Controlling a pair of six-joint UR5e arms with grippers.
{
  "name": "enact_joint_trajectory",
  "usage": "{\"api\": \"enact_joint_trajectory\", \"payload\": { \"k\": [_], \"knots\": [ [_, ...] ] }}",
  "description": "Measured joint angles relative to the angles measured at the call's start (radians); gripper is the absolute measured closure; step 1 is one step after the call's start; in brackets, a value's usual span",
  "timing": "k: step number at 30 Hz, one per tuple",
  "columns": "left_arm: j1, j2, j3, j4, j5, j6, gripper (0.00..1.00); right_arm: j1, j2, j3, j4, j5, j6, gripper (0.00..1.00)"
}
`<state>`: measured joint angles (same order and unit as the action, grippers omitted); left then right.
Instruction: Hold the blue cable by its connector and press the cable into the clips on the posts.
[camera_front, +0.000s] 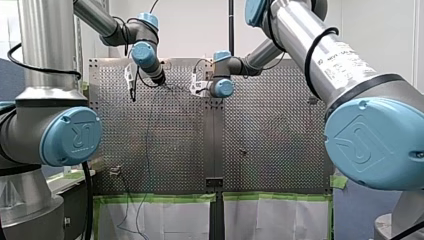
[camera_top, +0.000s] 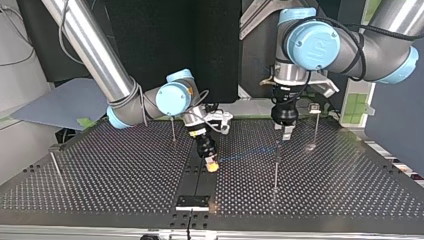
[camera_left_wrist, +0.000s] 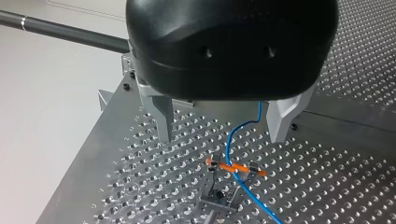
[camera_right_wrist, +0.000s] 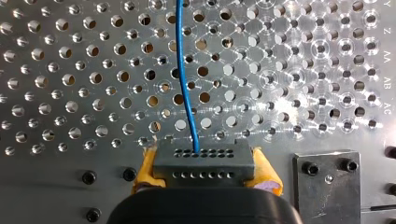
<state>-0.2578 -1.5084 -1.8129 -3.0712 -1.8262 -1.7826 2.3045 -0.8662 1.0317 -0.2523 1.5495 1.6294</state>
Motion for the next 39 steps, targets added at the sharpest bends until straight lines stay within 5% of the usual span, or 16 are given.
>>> {"api": "enact_joint_trajectory", "payload": {
  "k": [11, 21, 28, 39],
  "knots": [
    [-0.002, -0.001, 0.000, 0.005, 0.023, 0.015, 0.02, -0.002, 0.000, -0.001, 0.001, 0.001, 0.000, 1.00],
    [0.003, -0.007, 0.000, 0.057, 0.047, 0.088, 0.02, -0.018, -0.001, -0.001, 0.001, 0.002, 0.010, 1.00],
    [-0.006, -0.052, 0.000, 0.024, 0.042, 0.139, 0.02, -0.026, -0.001, -0.002, 0.001, 0.001, 0.011, 1.00],
    [-0.025, -0.070, 0.000, 0.027, 0.065, 0.121, 0.02, -0.032, -0.001, -0.002, 0.000, 0.001, 0.011, 1.00]
  ]
}}
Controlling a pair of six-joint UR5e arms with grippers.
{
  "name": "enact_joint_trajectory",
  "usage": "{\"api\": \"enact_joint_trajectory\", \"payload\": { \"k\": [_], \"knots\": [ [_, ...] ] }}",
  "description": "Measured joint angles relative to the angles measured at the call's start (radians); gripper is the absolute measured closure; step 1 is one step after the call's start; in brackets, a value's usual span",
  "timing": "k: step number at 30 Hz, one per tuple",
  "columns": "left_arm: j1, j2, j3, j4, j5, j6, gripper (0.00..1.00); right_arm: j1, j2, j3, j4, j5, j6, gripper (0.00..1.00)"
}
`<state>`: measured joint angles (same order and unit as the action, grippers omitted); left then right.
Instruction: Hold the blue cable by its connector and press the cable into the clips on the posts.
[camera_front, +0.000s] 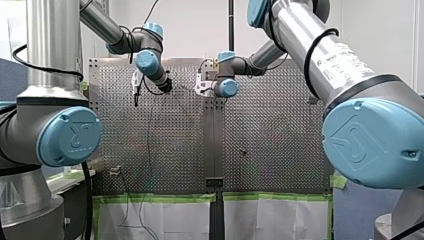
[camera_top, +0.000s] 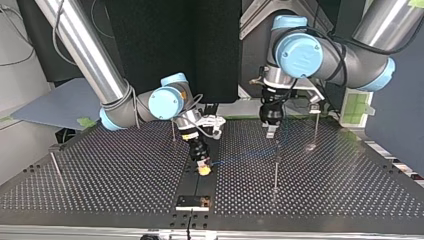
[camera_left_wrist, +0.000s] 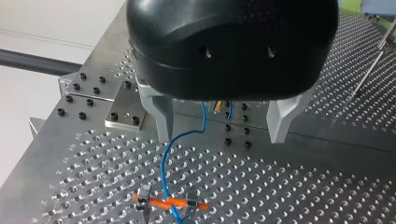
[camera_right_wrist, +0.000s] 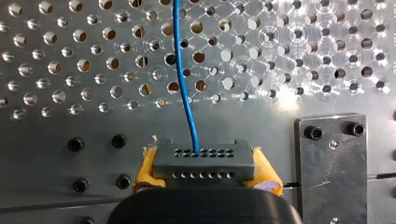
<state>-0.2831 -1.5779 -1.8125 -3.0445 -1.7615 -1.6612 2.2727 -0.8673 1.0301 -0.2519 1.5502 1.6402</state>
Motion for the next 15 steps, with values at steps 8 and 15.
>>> {"api": "enact_joint_trajectory", "payload": {
  "k": [8, 15],
  "knots": [
    [-0.017, -0.001, 0.000, 0.033, -0.020, -0.009, 0.02, 0.000, 0.001, 0.000, 0.000, -0.002, 0.000, 1.00],
    [-0.034, -0.038, 0.026, 0.050, -0.039, -0.016, 0.02, 0.000, 0.001, 0.000, 0.000, -0.008, 0.000, 1.00]
  ]
}}
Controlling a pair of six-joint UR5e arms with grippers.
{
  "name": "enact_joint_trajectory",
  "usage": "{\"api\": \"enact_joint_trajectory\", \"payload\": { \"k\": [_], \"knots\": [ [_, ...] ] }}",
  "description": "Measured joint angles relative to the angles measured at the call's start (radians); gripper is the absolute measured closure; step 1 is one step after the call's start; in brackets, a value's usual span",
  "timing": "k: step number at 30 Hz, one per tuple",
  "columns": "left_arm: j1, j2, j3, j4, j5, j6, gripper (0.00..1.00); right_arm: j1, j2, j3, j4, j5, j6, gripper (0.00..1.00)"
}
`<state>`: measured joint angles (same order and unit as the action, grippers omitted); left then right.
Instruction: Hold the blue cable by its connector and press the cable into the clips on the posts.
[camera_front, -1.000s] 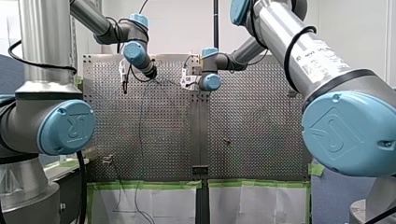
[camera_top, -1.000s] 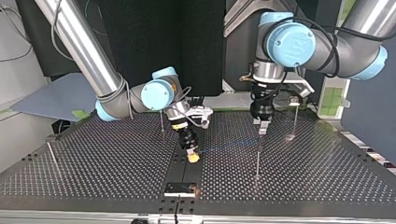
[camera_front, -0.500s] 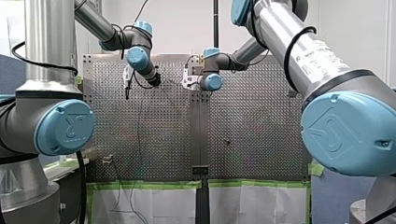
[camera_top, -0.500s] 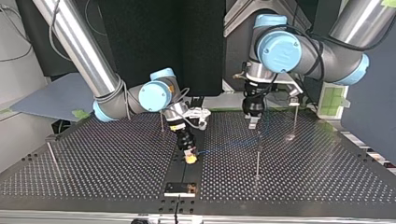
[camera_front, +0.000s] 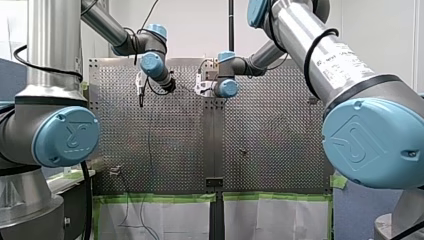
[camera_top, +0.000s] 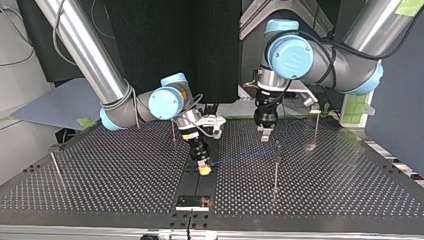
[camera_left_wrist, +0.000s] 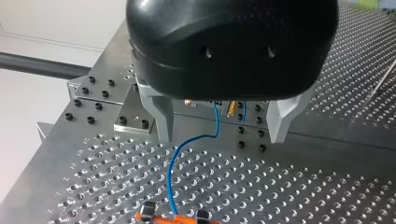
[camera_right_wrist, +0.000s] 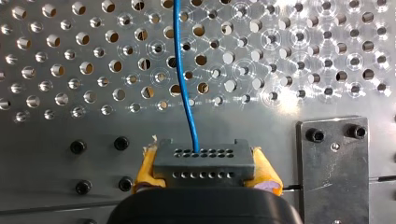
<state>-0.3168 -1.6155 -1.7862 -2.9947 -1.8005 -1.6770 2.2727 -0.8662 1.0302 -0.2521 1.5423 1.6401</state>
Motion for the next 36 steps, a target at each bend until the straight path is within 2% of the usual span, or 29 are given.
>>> {"api": "enact_joint_trajectory", "payload": {
  "k": [9, 15, 21, 30, 36],
  "knots": [
    [-0.027, -0.026, 0.045, 0.051, -0.054, -0.017, 0.02, 0.000, 0.001, 0.000, -0.001, 0.000, 0.000, 1.00],
    [-0.028, -0.034, 0.059, 0.054, -0.056, -0.019, 0.02, 0.000, 0.001, 0.000, -0.001, -0.001, 0.000, 1.00],
    [-0.030, -0.069, 0.079, 0.038, -0.058, -0.015, 0.02, 0.000, 0.001, 0.000, -0.001, -0.001, 0.000, 1.00],
    [-0.022, -0.088, 0.119, 0.040, -0.082, -0.012, 0.02, 0.000, 0.000, 0.000, -0.001, -0.001, 0.000, 1.00],
    [-0.027, -0.120, 0.140, 0.032, -0.086, 0.000, 0.02, 0.002, 0.001, 0.000, 0.000, -0.001, 0.000, 1.00]
  ]
}}
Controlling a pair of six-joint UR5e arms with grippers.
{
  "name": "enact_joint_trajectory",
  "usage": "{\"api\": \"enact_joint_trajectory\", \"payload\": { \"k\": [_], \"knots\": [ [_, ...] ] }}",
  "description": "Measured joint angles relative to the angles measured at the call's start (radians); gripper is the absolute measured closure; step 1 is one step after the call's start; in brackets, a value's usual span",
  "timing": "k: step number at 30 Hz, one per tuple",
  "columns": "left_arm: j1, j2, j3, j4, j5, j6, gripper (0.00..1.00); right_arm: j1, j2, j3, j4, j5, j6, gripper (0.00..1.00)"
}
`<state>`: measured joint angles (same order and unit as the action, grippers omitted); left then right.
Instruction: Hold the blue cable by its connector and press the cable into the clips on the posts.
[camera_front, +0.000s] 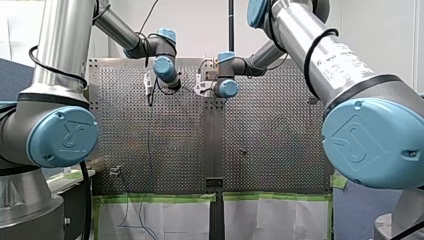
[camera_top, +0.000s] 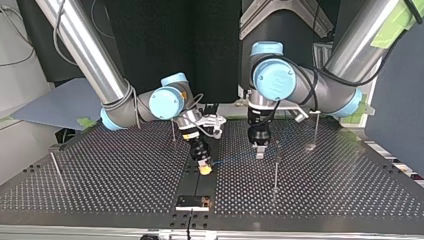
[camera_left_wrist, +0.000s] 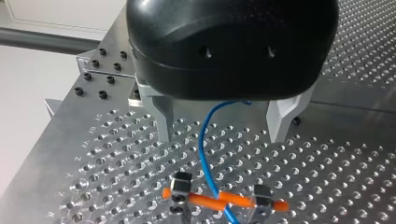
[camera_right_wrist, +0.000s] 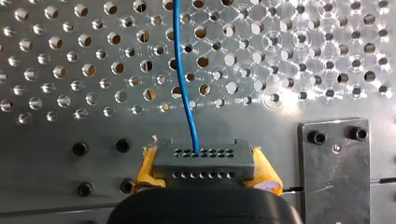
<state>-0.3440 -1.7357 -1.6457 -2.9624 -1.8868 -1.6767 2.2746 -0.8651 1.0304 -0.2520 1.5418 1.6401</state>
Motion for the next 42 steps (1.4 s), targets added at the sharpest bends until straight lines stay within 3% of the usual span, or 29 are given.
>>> {"api": "enact_joint_trajectory", "payload": {
  "k": [22, 31, 32, 33, 34, 35, 36, 38, 39, 41, 42],
  "knots": [
    [0.017, -0.071, 0.114, -0.015, -0.038, 0.009, 0.02, -0.002, 0.000, 0.000, -0.001, 0.000, 0.000, 1.00],
    [0.007, -0.071, 0.117, -0.012, -0.069, 0.058, 0.02, -0.002, 0.001, 0.000, 0.000, 0.000, 0.000, 1.00],
    [0.006, -0.071, 0.117, -0.011, -0.073, 0.065, 0.08, -0.002, 0.001, 0.000, 0.000, 0.000, 0.000, 1.00],
    [0.004, -0.071, 0.117, -0.010, -0.077, 0.072, 0.08, -0.002, 0.001, 0.000, 0.000, 0.000, 0.000, 1.00],
    [0.003, -0.071, 0.117, -0.007, -0.081, 0.081, 0.18, -0.002, 0.001, 0.000, 0.001, 0.000, 0.000, 1.00],
    [0.001, -0.071, 0.117, -0.005, -0.084, 0.088, 0.36, -0.002, 0.001, 0.000, 0.001, 0.000, 0.000, 1.00],
    [0.000, -0.071, 0.117, -0.003, -0.089, 0.095, 0.36, -0.002, 0.001, 0.000, 0.001, 0.000, 0.000, 1.00],
    [-0.003, -0.071, 0.117, 0.003, -0.096, 0.107, 0.63, -0.002, 0.001, 0.000, 0.001, -0.001, 0.000, 1.00],
    [-0.005, -0.071, 0.117, 0.005, -0.098, 0.110, 0.63, -0.002, 0.001, 0.000, 0.001, -0.001, 0.000, 1.00],
    [-0.009, -0.071, 0.117, 0.013, -0.101, 0.114, 0.99, -0.002, 0.001, 0.000, 0.002, 0.000, 0.000, 1.00],
    [-0.011, -0.071, 0.117, 0.017, -0.101, 0.115, 0.99, -0.002, 0.000, 0.000, 0.002, 0.000, 0.000, 1.00]
  ]
}}
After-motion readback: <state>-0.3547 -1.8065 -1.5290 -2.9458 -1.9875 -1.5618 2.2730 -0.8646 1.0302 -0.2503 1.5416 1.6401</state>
